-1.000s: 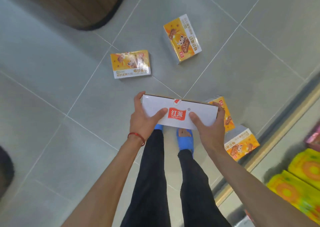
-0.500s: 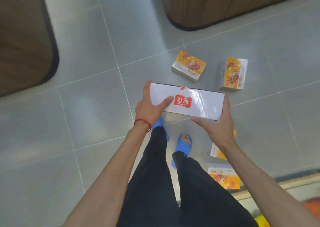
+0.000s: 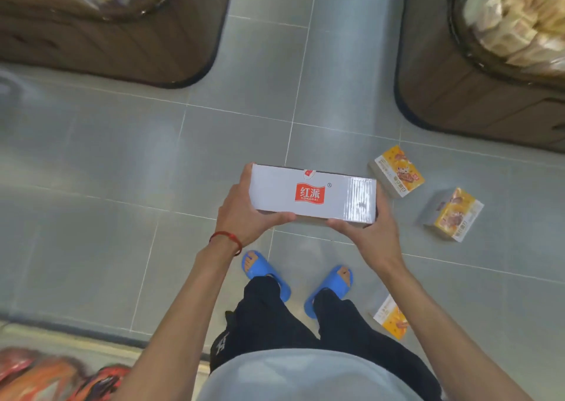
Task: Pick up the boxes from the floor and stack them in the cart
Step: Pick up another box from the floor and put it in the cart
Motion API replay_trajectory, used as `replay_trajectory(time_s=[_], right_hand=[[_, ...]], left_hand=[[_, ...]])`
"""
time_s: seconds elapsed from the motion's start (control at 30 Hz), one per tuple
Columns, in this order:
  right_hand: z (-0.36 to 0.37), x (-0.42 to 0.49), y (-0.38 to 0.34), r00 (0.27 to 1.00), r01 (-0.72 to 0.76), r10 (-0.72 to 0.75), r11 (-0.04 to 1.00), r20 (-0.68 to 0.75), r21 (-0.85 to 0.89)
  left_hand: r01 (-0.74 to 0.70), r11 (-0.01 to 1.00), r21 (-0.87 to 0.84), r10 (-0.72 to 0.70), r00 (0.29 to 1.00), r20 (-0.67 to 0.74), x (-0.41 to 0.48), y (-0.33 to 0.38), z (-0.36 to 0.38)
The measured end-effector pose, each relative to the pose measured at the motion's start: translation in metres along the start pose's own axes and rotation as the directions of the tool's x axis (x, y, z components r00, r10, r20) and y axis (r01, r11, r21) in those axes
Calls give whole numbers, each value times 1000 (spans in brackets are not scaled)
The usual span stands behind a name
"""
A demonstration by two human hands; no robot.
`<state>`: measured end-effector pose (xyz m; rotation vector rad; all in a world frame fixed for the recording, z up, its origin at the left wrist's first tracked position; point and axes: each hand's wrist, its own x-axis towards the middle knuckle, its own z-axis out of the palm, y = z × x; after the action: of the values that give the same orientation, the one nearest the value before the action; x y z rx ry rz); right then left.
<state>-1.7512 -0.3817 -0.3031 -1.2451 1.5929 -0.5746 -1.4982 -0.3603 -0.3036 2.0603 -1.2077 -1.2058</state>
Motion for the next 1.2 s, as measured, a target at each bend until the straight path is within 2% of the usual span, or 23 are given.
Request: replay_trajectory(time_s=[0.13, 0.23, 0.43, 0.63, 0.77, 0.93, 1.0, 1.2], right_hand=[[79, -6, -50, 993, 82, -80, 996, 86, -21], [135, -6, -85, 975, 139, -132, 990, 180, -28], [246, 10, -155, 889, 220, -191, 975, 416, -24], [364, 44, -230, 763, 343, -242, 937, 599, -59], [447, 62, -283, 644, 388, -253, 922, 722, -22], [549, 70, -347, 502, 443, -252, 897, 827, 5], [592, 70, -367, 476, 451, -251, 892, 843, 11], [735, 57, -420, 469, 466, -241, 885, 850, -7]], left_hand=[[-9, 993, -116, -3, 995, -104, -8, -47, -77], [25, 980, -197, -60, 983, -175, -22, -79, -131], [81, 940, -331, -202, 915, -350, -37, -141, -219], [92, 877, -471, -344, 805, -484, -31, -186, -308], [117, 853, -508, -428, 713, -555, -21, -211, -373], [98, 819, -566, -512, 569, -643, -13, -246, -445], [81, 810, -581, -531, 523, -667, -9, -264, -472], [21, 730, -683, -625, 424, -655, 7, -341, -568]])
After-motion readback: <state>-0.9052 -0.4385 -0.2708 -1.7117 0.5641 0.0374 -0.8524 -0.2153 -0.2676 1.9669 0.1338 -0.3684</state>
